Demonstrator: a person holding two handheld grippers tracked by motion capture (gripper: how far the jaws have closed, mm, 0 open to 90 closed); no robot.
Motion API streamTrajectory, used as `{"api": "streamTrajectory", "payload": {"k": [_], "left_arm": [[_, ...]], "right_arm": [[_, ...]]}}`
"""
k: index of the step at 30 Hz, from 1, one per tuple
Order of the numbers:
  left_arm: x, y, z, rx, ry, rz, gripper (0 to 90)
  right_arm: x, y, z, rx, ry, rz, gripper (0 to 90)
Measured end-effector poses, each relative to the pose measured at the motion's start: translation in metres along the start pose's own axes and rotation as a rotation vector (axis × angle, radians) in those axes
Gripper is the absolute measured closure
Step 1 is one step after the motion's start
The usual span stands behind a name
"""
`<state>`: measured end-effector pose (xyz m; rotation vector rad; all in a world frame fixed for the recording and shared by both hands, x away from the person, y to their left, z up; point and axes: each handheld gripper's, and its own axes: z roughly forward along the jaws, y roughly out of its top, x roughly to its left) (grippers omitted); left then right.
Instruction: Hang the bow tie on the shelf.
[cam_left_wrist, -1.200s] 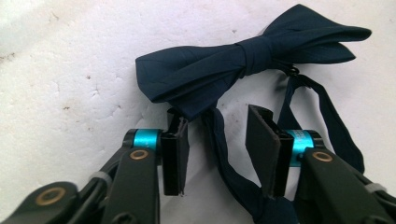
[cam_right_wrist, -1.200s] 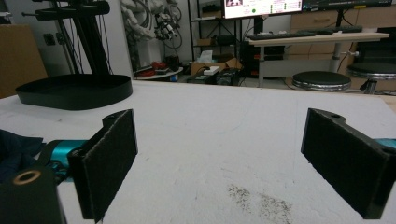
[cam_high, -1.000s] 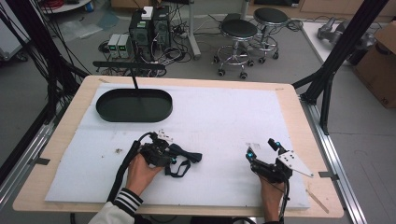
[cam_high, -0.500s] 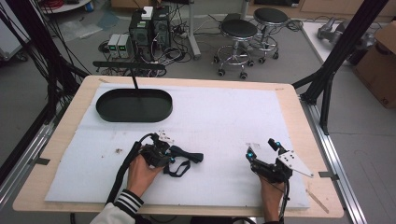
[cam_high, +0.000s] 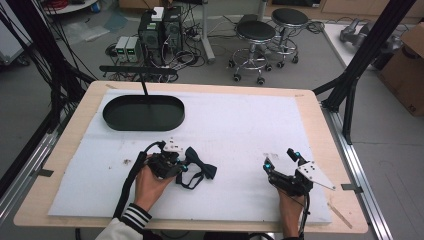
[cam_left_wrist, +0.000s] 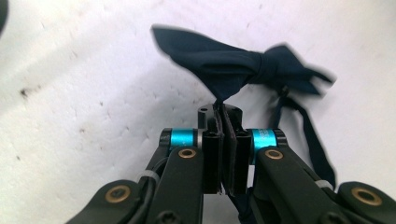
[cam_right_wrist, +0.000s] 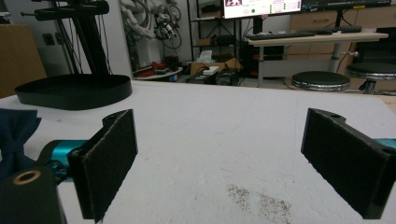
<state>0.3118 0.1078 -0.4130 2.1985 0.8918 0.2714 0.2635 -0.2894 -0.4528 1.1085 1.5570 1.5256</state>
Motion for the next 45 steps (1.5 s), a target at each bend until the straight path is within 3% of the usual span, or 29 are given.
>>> {"api": "streamTrajectory", "payload": {"k": [4, 12, 15, 33, 45], "left_arm": [[0.0, 0.0, -0.007, -0.077, 0.005, -0.003, 86.9], [0.007, -0.002, -0.027, -0.308, -0.005, -0.027, 86.9], [0.011, -0.003, -0.034, -0.367, 0.018, -0.028, 87.0], [0.037, 0.0, -0.063, -0.44, 0.076, -0.054, 87.0], [0.065, 0.02, -0.09, -0.486, 0.144, -0.046, 87.0]], "right_arm": [[0.0, 0.0, 0.0, -0.002, 0.002, -0.006, 9.8], [0.0, 0.0, 0.0, -0.002, 0.001, -0.007, 9.8], [0.0, 0.0, 0.0, -0.001, 0.0, -0.004, 9.7], [0.0, 0.0, 0.0, 0.001, 0.001, -0.006, 9.7], [0.001, 0.0, 0.0, -0.001, -0.001, -0.016, 9.8]]}}
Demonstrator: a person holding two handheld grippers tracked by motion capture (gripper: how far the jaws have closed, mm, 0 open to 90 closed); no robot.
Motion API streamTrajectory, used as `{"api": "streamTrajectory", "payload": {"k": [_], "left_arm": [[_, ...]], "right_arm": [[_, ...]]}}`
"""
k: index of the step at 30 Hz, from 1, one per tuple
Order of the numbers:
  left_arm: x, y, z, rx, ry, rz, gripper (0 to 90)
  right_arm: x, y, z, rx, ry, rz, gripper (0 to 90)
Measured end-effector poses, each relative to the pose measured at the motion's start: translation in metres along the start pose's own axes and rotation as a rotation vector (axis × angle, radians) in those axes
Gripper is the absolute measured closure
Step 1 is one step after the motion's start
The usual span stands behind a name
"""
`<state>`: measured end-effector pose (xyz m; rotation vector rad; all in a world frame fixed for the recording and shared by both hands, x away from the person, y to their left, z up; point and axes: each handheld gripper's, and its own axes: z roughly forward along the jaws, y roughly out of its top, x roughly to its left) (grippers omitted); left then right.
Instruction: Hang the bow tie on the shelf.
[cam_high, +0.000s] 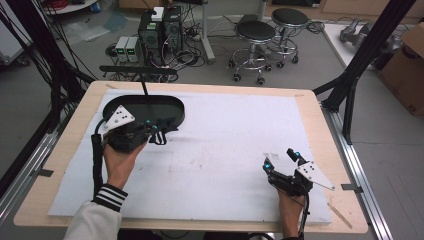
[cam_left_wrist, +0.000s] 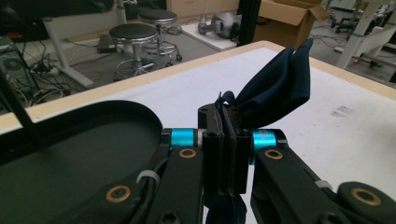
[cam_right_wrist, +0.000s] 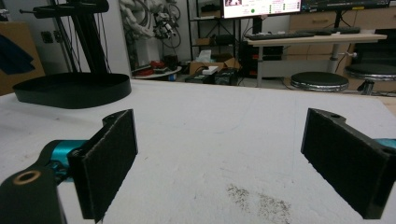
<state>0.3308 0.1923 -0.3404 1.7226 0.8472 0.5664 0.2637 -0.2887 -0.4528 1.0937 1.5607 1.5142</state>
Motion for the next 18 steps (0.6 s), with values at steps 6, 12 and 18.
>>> {"api": "streamTrajectory", "payload": {"k": [6, 12, 18], "left_arm": [[0.015, 0.014, -0.001, -0.007, 0.023, 0.009, 87.0], [0.03, 0.03, 0.002, -0.008, 0.047, 0.024, 87.0], [0.041, 0.043, 0.007, -0.027, 0.057, 0.016, 87.0]], "right_arm": [[0.0, 0.0, 0.0, 0.001, -0.001, -0.002, 9.7], [0.001, 0.0, 0.0, 0.004, 0.0, 0.001, 9.8], [0.001, 0.0, 0.0, 0.007, -0.001, 0.004, 9.8]]}}
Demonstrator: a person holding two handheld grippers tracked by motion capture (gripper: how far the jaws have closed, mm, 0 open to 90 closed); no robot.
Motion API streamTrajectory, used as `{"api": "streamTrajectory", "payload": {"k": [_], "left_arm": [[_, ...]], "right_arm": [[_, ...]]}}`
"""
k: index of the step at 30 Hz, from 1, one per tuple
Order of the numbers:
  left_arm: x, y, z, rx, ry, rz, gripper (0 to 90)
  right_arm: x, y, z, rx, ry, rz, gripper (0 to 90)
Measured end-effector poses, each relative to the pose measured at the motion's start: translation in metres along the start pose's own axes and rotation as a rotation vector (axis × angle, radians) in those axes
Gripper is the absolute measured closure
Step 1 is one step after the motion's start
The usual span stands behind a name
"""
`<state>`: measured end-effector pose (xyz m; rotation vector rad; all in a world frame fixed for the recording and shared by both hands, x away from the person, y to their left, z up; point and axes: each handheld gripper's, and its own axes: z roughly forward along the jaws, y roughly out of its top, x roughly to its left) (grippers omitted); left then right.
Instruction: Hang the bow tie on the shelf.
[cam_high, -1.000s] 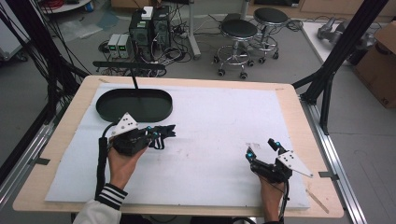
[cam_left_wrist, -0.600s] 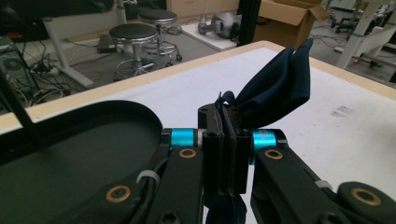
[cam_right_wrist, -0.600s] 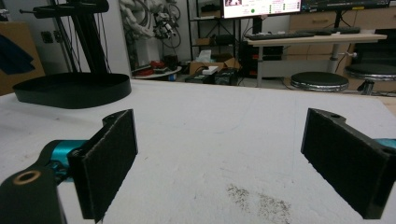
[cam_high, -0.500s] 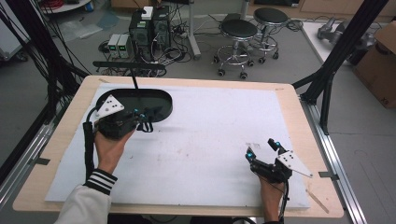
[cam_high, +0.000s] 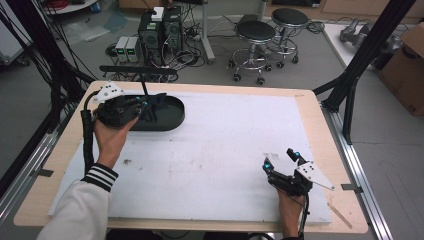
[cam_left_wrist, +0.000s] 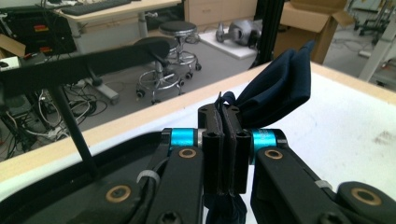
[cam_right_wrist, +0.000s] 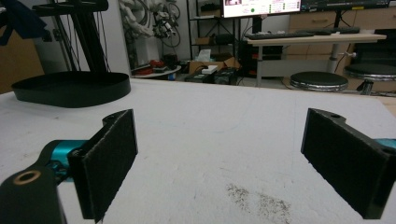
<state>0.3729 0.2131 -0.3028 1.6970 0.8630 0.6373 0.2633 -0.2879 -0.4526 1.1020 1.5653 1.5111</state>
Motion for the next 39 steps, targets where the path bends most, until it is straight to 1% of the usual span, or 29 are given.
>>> {"api": "streamTrajectory", "payload": {"k": [2, 6, 10, 14, 17, 19, 22, 26, 28, 33, 39], "left_arm": [[0.003, 0.003, 0.002, -0.012, 0.003, -0.006, 87.0], [0.008, 0.007, 0.004, -0.02, 0.024, 0.006, 87.0], [0.015, 0.01, 0.007, -0.018, 0.044, 0.008, 87.0], [0.022, 0.018, 0.01, -0.019, 0.056, 0.019, 87.0], [0.027, 0.023, 0.014, -0.022, 0.054, 0.017, 87.0], [0.031, 0.025, 0.018, -0.021, 0.048, 0.007, 87.0], [0.034, 0.026, 0.024, -0.01, 0.046, 0.003, 87.0], [0.039, 0.026, 0.032, 0.014, 0.061, -0.002, 87.0], [0.043, 0.025, 0.035, 0.02, 0.064, -0.012, 87.0], [0.051, 0.026, 0.043, 0.045, 0.089, -0.007, 87.0], [0.058, 0.031, 0.049, 0.038, 0.1, 0.0, 87.0]], "right_arm": [[0.0, 0.0, 0.0, 0.0, -0.001, -0.001, 9.8], [0.0, 0.0, 0.0, 0.0, -0.001, 0.0, 9.8], [0.0, 0.0, 0.0, 0.0, -0.001, 0.0, 9.7], [0.0, 0.0, 0.0, 0.0, -0.001, 0.0, 9.7], [0.0, 0.0, 0.0, 0.0, -0.002, -0.001, 9.8], [0.0, 0.0, 0.0, -0.001, -0.001, -0.004, 9.8], [0.0, 0.0, 0.0, 0.001, -0.002, -0.001, 9.8], [0.0, 0.0, 0.0, 0.0, -0.003, -0.001, 9.8], [0.0, 0.0, 0.0, 0.001, -0.002, 0.0, 9.8], [0.0, 0.0, 0.0, -0.001, -0.005, -0.004, 9.8], [-0.001, 0.0, 0.0, -0.001, -0.003, -0.003, 9.8]]}}
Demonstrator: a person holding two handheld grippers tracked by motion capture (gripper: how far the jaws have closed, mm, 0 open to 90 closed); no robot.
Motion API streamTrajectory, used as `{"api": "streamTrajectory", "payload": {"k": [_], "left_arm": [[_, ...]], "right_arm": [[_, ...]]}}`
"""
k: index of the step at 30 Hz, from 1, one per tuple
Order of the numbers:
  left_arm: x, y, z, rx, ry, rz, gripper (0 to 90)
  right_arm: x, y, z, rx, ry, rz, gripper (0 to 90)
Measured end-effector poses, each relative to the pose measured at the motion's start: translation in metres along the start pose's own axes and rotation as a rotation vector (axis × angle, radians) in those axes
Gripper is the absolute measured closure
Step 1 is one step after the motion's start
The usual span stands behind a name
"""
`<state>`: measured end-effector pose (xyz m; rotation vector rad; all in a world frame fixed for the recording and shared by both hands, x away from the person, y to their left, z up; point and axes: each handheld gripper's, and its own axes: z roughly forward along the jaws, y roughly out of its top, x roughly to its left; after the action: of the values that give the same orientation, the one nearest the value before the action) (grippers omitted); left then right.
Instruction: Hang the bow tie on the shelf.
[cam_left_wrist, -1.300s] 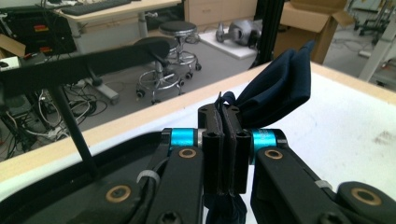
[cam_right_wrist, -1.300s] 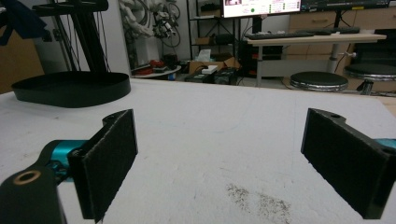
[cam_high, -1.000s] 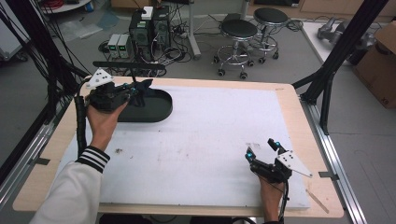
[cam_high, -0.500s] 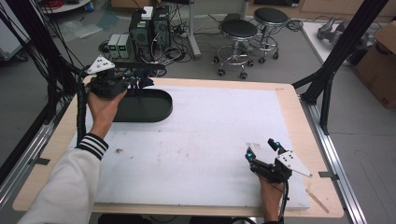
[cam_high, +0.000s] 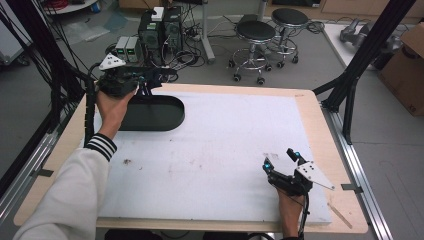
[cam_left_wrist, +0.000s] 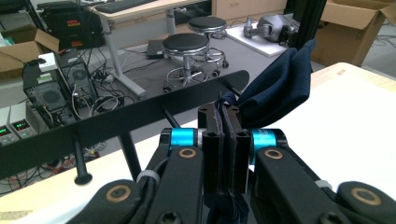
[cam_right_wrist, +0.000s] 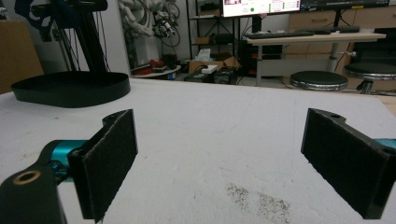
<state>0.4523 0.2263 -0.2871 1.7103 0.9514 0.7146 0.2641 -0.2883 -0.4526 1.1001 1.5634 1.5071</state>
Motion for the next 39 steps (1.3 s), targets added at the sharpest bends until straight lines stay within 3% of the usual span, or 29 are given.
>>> {"api": "streamTrajectory", "payload": {"k": [14, 18, 26, 39], "left_arm": [[0.014, -0.006, 0.012, 0.017, 0.043, -0.021, 87.0], [0.016, -0.009, 0.015, 0.025, 0.064, -0.01, 87.0], [0.014, -0.01, 0.019, 0.036, 0.106, 0.009, 87.0], [0.016, -0.018, 0.021, 0.061, 0.146, 0.004, 86.9]], "right_arm": [[0.0, 0.0, 0.0, 0.001, -0.002, -0.001, 9.8], [0.0, 0.0, 0.0, 0.001, -0.002, 0.0, 9.8], [0.0, 0.0, 0.0, 0.001, -0.001, -0.001, 9.8], [0.0, 0.0, 0.0, 0.001, -0.001, -0.001, 9.7]]}}
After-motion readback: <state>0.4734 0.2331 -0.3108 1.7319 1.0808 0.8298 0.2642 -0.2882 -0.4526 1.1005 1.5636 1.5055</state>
